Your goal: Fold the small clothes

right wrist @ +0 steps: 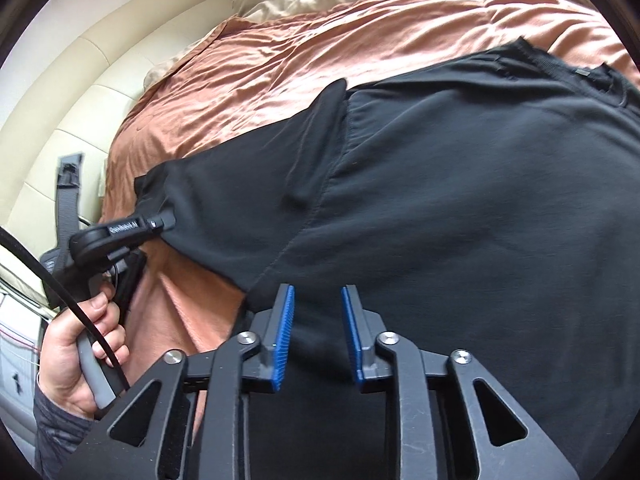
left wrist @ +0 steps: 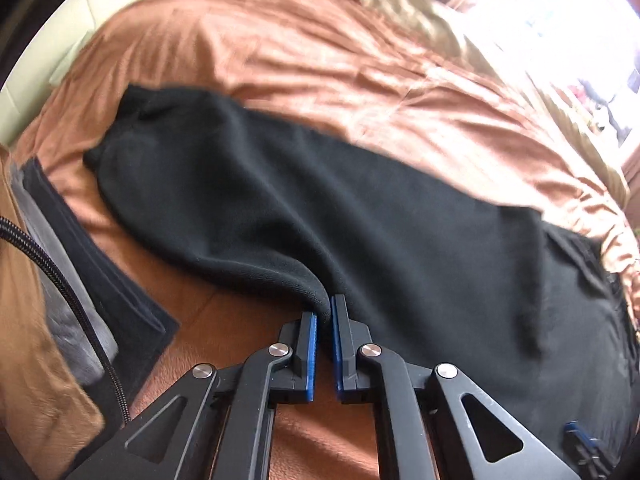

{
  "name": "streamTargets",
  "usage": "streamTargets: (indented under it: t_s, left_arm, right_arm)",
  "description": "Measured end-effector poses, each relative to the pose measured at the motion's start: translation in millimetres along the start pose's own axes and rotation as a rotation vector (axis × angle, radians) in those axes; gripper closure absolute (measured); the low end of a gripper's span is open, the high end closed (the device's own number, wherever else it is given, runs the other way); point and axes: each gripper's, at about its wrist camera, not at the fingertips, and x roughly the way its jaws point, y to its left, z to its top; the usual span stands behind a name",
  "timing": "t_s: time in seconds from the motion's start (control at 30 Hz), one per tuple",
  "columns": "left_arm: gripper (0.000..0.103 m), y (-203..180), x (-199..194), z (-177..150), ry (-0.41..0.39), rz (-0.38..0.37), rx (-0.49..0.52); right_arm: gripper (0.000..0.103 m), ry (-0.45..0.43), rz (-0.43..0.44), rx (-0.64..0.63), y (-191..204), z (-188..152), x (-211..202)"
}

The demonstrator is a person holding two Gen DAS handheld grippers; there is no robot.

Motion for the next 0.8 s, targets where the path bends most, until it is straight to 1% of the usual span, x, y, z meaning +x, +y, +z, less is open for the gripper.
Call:
streamTargets:
  t_s: [0.17, 0.23, 0.37, 0.5, 0.6, 0.73, 0.8]
  left_arm:
    - [0.097, -16.3, -35.1, 12.8, -0.074, -0.078, 0.027]
    - [0.097, -22.8, -48.0, 15.9, -0.086, -0.123, 0.032]
    - [0.097, -38.4, -70.2, 18.8, -0.107, -0.183, 0.069]
    - [0.097, -51.2, -87.9, 17.3, -0.113, -0.250, 0.087]
    - [0.097, -63.8, -97.1, 15.2, -0.112, -0.312, 0.102]
    - [0.097, -79.2, -106.5, 10.4, -0.108, -0.364, 0.125]
    - [0.097, -89.3, -109.9, 8.3, -0.106, -0.383, 0.138]
  right_arm:
    - [0.086, 0.021, 0.063, 0.057, -3.9, 8.5, 17.3]
    - [0.086, 0.030, 0.089, 0.076, -6.4, 10.6, 24.8]
    - [0.087, 0.057, 0.130, 0.120, -12.5, 12.9, 43.6]
    - [0.087, 0.089, 0.134, 0.172, -20.9, 16.5, 58.6]
    - [0.086, 0.059, 0.147, 0.201, -28.0, 23.9, 44.5]
    - [0.086, 0.017, 0.096, 0.187, -39.9, 25.2, 16.8]
    - [0.081, 0.005, 0.071, 0.182, -47.0, 25.4, 7.4]
